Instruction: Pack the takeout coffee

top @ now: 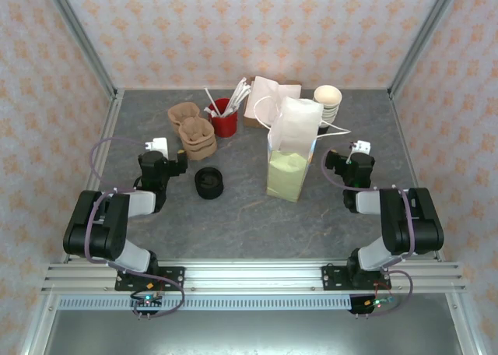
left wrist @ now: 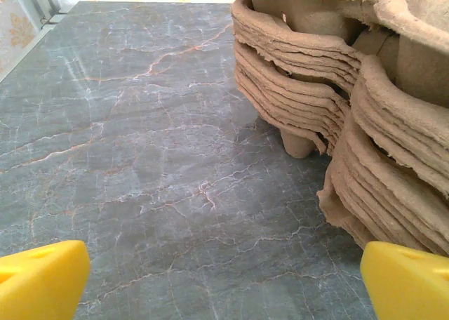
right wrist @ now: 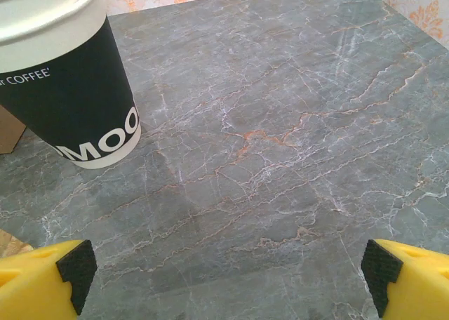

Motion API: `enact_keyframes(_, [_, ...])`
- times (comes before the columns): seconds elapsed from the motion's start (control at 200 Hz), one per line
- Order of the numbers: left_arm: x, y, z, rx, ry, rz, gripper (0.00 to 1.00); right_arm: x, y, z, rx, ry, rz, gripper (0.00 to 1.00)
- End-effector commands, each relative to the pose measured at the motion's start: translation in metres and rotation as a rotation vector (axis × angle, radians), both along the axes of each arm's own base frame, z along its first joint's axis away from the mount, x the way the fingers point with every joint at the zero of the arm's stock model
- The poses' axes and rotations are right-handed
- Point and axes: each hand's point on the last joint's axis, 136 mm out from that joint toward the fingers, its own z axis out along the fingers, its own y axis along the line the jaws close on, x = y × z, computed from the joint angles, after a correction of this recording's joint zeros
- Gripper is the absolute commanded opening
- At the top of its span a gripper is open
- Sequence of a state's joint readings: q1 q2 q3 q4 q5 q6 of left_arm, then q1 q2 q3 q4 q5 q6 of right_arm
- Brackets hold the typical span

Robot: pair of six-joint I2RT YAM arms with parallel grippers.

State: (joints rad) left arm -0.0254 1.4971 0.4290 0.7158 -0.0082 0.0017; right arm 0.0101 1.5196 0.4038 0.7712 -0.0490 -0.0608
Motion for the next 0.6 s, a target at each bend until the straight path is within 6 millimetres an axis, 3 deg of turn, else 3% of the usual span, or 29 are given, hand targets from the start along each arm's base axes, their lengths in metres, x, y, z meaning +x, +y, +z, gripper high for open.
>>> enact_keyframes(0.0, [0.002, 0.002, 0.005, 0.013, -0.023, 0.002, 1.00, 0.004, -0.004, 0.006, 0.005, -0.019, -0.022, 0.99])
enact_keyframes(0.425, [0.002, 0.002, 0.005, 0.015, -0.023, 0.003, 1.00, 0.004, -0.002, 0.008, 0.007, -0.026, -0.012, 0.99])
enact_keyframes(0.596, [-0.010, -0.002, 0.023, 0.058, -0.068, 0.012, 1.00, -0.004, -0.005, 0.016, 0.009, -0.066, -0.030, 0.99])
